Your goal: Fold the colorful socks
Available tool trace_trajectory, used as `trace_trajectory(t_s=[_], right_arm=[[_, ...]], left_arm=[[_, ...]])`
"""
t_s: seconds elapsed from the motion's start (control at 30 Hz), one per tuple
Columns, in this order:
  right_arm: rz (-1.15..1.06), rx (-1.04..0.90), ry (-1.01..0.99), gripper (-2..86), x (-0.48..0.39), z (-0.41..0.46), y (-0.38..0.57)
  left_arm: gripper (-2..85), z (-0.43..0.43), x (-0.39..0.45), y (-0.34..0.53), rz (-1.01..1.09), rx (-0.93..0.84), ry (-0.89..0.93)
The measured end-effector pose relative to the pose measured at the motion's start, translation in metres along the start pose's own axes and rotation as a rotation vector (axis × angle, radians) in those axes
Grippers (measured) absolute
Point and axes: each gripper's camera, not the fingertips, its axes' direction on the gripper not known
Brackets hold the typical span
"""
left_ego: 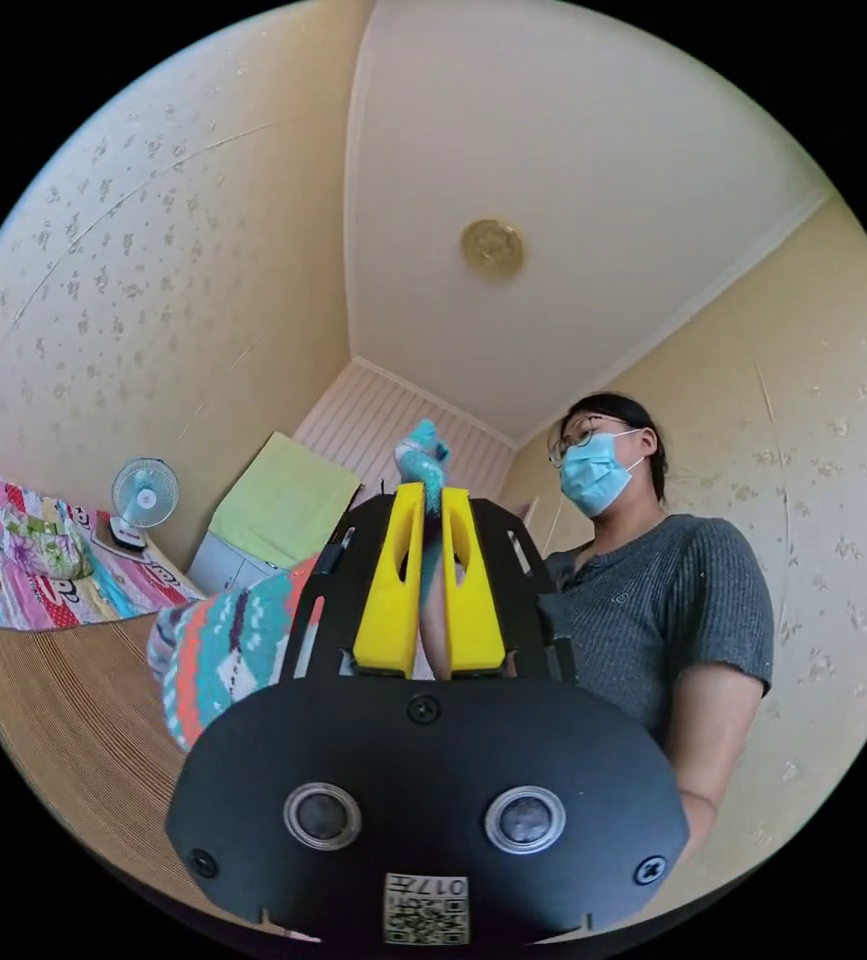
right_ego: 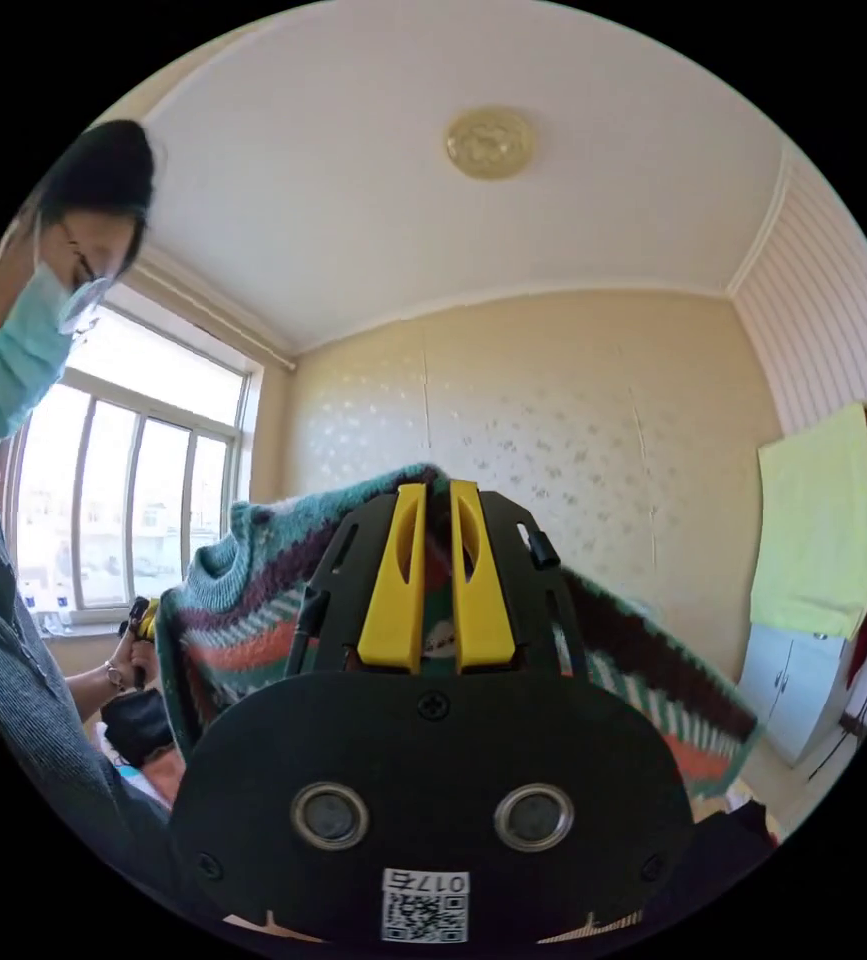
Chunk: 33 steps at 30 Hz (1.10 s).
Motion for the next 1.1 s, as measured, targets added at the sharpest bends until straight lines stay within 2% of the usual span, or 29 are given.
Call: trace_trajectory(t_s=[0.17, 0.23, 0.33, 0.4, 0.43, 0.53, 0.6, 0.67, 0.73, 0.8, 0.83, 0.9, 1.0, 1.1], right_arm=[[-0.124, 0.233, -0.032, 2.1, -0.013, -0.035, -0.020], [-0.165, 0.268, -0.013, 2.2, -0.010, -0.034, -0.024], [-0.221, 0.204, 0.106, 2.2, 0.000, 0.002, -0.026], [-0.243, 0.004, 0.189, 2.4, 0.026, 0.069, -0.018], [-0.237, -0.058, 0.195, 2.4, 0.036, 0.090, -0.013], [-0.144, -0.432, 0.157, 2.9, 0.105, 0.216, 0.040], [0.050, -0.867, 0.112, 2.5, 0.170, 0.319, 0.123], [0.223, -1.127, 0.085, 1.9, 0.204, 0.360, 0.193], [0.318, -1.237, -0.044, 1.3, 0.214, 0.370, 0.253], [0.404, -1.456, -0.075, 0.9, 0.215, 0.372, 0.333], [0.415, -1.505, -0.081, 0.9, 0.213, 0.370, 0.353], [0.459, -1.714, -0.098, 0.7, 0.208, 0.360, 0.425], [0.513, -1.931, -0.121, 0.6, 0.203, 0.346, 0.492], [0.538, -2.008, -0.139, 0.5, 0.205, 0.338, 0.522]], left_arm=[[1.4, -0.002, 0.006, -0.028, 0.089, 0.118, 0.038], [0.7, -0.002, 0.007, -0.054, 0.094, 0.114, -0.036], [0.1, 0.006, -0.008, -0.105, 0.071, -0.002, -0.248], [0.1, 0.007, -0.049, -0.139, 0.005, -0.085, -0.447], [0.1, 0.007, -0.064, -0.145, -0.014, -0.107, -0.497], [0.2, -0.006, -0.166, -0.163, -0.169, -0.215, -0.756], [0.6, -0.039, -0.251, -0.142, -0.374, -0.219, -1.009], [3.3, -0.076, -0.296, -0.103, -0.576, -0.184, -1.138], [4.4, -0.106, -0.325, -0.049, -0.761, -0.164, -1.153], [5.1, -0.130, -0.352, 0.033, -0.955, -0.234, -1.134], [5.0, -0.134, -0.357, 0.053, -0.999, -0.271, -1.130], [2.6, -0.141, -0.375, 0.133, -1.151, -0.497, -1.120], [2.5, -0.146, -0.387, 0.203, -1.225, -0.788, -1.161], [3.1, -0.161, -0.391, 0.230, -1.211, -0.819, -1.197]])
